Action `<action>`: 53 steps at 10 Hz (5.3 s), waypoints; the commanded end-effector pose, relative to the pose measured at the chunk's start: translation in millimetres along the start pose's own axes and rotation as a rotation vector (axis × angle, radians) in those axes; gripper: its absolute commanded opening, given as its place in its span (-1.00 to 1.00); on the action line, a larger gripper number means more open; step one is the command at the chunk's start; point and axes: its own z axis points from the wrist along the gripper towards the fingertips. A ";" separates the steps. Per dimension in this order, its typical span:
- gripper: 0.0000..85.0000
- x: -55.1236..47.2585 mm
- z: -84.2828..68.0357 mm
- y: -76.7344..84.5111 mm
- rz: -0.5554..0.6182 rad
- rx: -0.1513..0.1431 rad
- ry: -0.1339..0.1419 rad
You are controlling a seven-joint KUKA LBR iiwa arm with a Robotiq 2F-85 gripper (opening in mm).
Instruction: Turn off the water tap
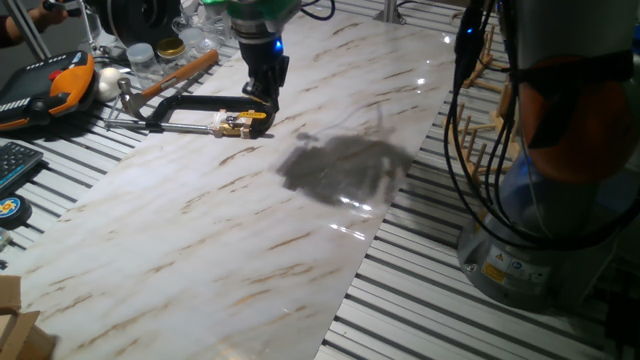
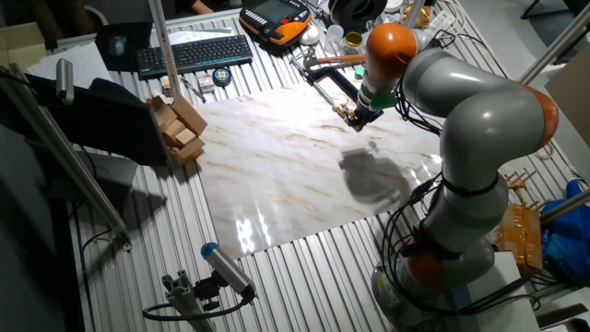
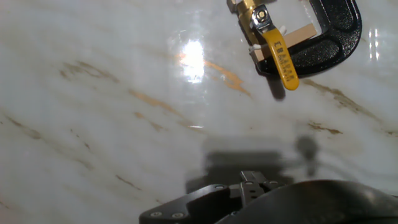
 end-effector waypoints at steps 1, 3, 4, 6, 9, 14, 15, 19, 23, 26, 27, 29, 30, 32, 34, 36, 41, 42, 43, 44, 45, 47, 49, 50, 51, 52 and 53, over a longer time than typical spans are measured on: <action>-1.00 -11.4 0.5 -4.3 -0.009 0.001 -0.002; -1.00 -35.4 -2.4 -16.0 -0.031 0.007 -0.004; -1.00 -44.4 -3.4 -20.7 -0.037 0.010 -0.007; -1.00 -58.1 -0.4 -30.8 -0.051 0.010 -0.014; -1.00 -75.3 4.7 -43.5 -0.068 0.012 -0.020; -1.00 -78.9 13.1 -54.4 -0.083 0.011 -0.033; -1.00 -79.8 16.4 -58.6 -0.089 0.006 -0.034; -1.00 -81.0 27.9 -66.4 -0.092 -0.018 -0.044; -1.00 -80.2 38.5 -68.9 -0.084 -0.029 -0.045; -1.00 -78.8 43.9 -74.7 -0.083 -0.040 -0.045; -1.00 -79.0 45.9 -76.0 -0.085 -0.041 -0.046; -1.00 -79.5 49.8 -76.4 -0.086 -0.043 -0.049; -1.00 -79.5 49.8 -76.4 -0.077 -0.066 -0.044; -1.00 -79.5 49.8 -76.4 -0.052 -0.031 -0.023; -1.00 -79.5 49.8 -76.4 -0.038 -0.027 -0.031; -1.00 -79.5 49.8 -76.4 -0.039 -0.010 -0.071; -1.00 -81.1 46.8 -73.2 -0.032 -0.001 -0.083; -1.00 -80.7 46.1 -72.0 -0.034 -0.004 -0.083; -1.00 -80.7 46.4 -70.4 -0.043 0.010 -0.091; -1.00 -80.7 48.0 -70.8 -0.049 0.004 -0.094; -1.00 -80.8 50.2 -72.1 -0.055 -0.010 -0.090; -1.00 -80.9 57.3 -74.8 -0.056 -0.019 -0.096; -1.00 -81.5 59.3 -76.0 -0.059 -0.013 -0.097; -1.00 -81.8 61.7 -77.9 -0.057 -0.022 -0.099; -1.00 -82.0 64.6 -79.2 -0.054 -0.031 -0.102; -1.00 -82.0 68.0 -81.1 -0.050 -0.034 -0.103; -1.00 -81.7 70.9 -83.0 -0.044 -0.035 -0.103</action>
